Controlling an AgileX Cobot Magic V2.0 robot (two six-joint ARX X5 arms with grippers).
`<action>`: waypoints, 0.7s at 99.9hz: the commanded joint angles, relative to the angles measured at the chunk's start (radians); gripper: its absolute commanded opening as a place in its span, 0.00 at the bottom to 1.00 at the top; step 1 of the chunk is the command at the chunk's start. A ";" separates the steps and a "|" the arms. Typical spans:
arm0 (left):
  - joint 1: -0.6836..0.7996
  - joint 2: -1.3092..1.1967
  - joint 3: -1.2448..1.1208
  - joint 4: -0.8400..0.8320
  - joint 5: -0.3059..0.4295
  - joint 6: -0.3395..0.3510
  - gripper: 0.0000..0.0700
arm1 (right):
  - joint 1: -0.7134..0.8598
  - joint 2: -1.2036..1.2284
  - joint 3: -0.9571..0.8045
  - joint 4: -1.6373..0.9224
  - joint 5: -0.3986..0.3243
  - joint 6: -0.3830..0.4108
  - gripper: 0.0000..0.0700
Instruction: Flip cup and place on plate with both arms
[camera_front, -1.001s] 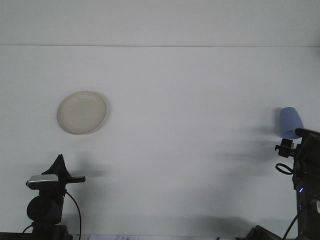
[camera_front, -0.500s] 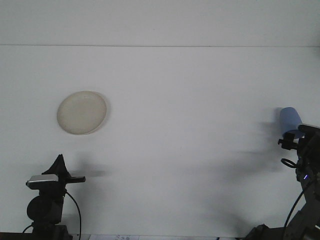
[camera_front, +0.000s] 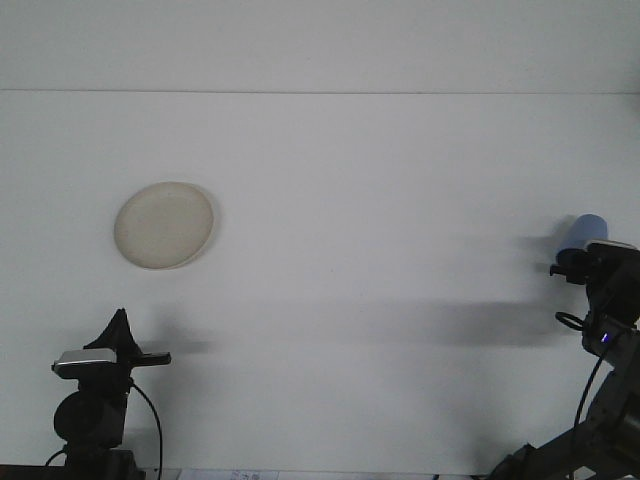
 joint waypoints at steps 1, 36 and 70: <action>0.002 -0.002 -0.019 0.010 -0.002 -0.009 0.02 | -0.006 0.022 0.014 0.015 -0.004 -0.004 0.15; 0.002 -0.002 -0.019 0.010 -0.002 -0.009 0.02 | -0.001 -0.021 0.014 0.043 -0.018 0.116 0.00; 0.002 -0.002 -0.019 0.010 -0.002 -0.009 0.02 | 0.133 -0.427 0.027 -0.407 -0.047 0.417 0.00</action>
